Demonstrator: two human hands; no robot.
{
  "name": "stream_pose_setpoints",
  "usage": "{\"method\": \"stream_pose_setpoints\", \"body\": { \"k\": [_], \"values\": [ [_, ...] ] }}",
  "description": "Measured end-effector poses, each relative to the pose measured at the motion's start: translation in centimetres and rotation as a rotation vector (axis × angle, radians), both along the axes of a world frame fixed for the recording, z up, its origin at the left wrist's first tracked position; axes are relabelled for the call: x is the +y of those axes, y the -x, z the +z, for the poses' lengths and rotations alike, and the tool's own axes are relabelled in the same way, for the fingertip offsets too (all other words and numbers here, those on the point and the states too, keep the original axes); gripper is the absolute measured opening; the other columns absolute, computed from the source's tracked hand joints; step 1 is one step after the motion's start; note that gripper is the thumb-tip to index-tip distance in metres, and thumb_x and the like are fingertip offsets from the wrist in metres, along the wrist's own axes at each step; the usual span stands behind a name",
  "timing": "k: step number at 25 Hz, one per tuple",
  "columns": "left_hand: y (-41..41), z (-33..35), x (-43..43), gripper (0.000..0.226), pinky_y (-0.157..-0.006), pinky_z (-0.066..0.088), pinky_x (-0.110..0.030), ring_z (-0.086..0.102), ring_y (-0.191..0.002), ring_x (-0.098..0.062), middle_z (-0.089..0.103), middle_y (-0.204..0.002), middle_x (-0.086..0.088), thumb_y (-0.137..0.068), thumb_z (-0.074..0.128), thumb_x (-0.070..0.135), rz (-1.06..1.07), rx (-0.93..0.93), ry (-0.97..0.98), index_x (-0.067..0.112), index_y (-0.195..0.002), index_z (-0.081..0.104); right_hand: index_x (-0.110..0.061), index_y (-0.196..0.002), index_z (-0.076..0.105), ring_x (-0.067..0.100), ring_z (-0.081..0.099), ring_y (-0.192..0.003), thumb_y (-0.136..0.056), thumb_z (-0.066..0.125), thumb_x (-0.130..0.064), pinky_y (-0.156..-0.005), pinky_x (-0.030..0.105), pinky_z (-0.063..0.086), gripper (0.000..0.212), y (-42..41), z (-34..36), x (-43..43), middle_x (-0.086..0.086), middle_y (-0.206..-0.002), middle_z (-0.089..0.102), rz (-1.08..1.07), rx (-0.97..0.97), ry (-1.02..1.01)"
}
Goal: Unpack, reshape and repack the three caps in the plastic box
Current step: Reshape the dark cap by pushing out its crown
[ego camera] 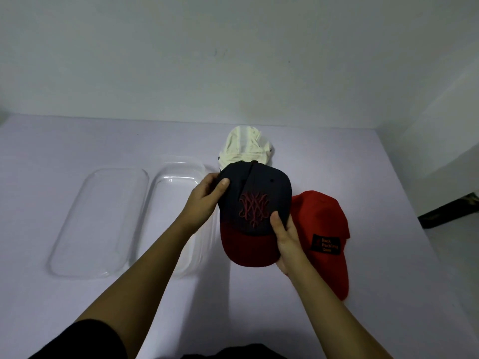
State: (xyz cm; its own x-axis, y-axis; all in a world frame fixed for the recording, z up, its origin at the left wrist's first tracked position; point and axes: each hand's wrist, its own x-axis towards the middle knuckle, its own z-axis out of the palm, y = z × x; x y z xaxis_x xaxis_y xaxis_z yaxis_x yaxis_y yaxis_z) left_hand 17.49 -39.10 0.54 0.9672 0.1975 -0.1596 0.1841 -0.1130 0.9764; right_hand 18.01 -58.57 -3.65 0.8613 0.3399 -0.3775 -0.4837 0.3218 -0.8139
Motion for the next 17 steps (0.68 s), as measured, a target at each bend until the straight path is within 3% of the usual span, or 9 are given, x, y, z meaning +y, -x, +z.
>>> {"method": "stream_pose_setpoints", "body": {
  "k": [3,5,7,12,15,17],
  "values": [
    [-0.4,0.2,0.9,0.028,-0.07,0.045,-0.022,0.056,-0.078,-0.01,0.061,-0.08,-0.004,-0.098,0.044,0.031,0.04,-0.046,-0.095,0.016,-0.089,0.066,-0.039,-0.118,0.054,0.014,0.063,-0.109,-0.039,0.086,-0.061,-0.077,0.03,0.057,0.088,0.4,0.1,0.0,-0.003,-0.123,0.063,0.011,-0.002,0.007],
    [-0.9,0.0,1.5,0.028,-0.069,0.041,-0.024,0.049,-0.072,-0.009,0.052,-0.074,0.003,-0.098,0.046,0.026,0.09,-0.075,-0.211,0.026,-0.073,0.058,-0.039,-0.118,0.054,0.013,0.063,-0.109,-0.038,0.087,-0.059,-0.079,0.029,0.057,0.089,0.4,0.3,-0.3,-0.004,-0.123,0.063,0.03,-0.012,0.01],
    [-1.1,-0.2,1.6,0.026,-0.074,0.044,-0.029,0.049,-0.076,-0.011,0.049,-0.078,0.008,-0.098,0.046,0.025,0.112,-0.093,-0.224,0.029,-0.074,0.054,-0.039,-0.115,0.054,0.011,0.063,-0.108,-0.036,0.087,-0.06,-0.08,0.028,0.057,0.088,0.1,0.5,-0.5,-0.006,-0.12,0.064,0.044,-0.031,0.032],
    [-0.9,0.5,0.9,0.028,-0.06,0.035,-0.022,0.042,-0.061,-0.004,0.05,-0.065,0.004,-0.099,0.043,0.026,0.044,-0.116,-0.345,0.02,-0.074,0.054,-0.04,-0.118,0.054,0.016,0.06,-0.115,-0.044,0.085,-0.059,-0.091,0.033,0.053,0.083,-0.8,0.8,-1.2,-0.004,-0.124,0.062,0.085,-0.102,0.092],
    [-1.2,1.4,1.2,0.04,-0.065,0.041,-0.026,0.052,-0.068,-0.009,0.059,-0.072,-0.004,-0.099,0.04,0.038,0.06,-0.042,-0.223,0.01,-0.08,0.061,-0.04,-0.119,0.053,0.017,0.059,-0.116,-0.046,0.085,-0.058,-0.092,0.034,0.052,0.082,-0.8,0.8,-1.3,-0.003,-0.125,0.062,0.122,-0.122,0.121],
    [-1.4,2.2,1.5,0.048,-0.061,0.038,-0.025,0.047,-0.063,-0.011,0.051,-0.065,-0.001,-0.097,0.041,0.044,-0.035,0.023,-0.147,0.008,-0.068,0.054,-0.039,-0.119,0.052,0.015,0.06,-0.115,-0.046,0.085,-0.057,-0.09,0.031,0.053,0.082,-0.8,0.9,-1.3,-0.003,-0.125,0.062,0.147,-0.137,0.132]
  ]
}}
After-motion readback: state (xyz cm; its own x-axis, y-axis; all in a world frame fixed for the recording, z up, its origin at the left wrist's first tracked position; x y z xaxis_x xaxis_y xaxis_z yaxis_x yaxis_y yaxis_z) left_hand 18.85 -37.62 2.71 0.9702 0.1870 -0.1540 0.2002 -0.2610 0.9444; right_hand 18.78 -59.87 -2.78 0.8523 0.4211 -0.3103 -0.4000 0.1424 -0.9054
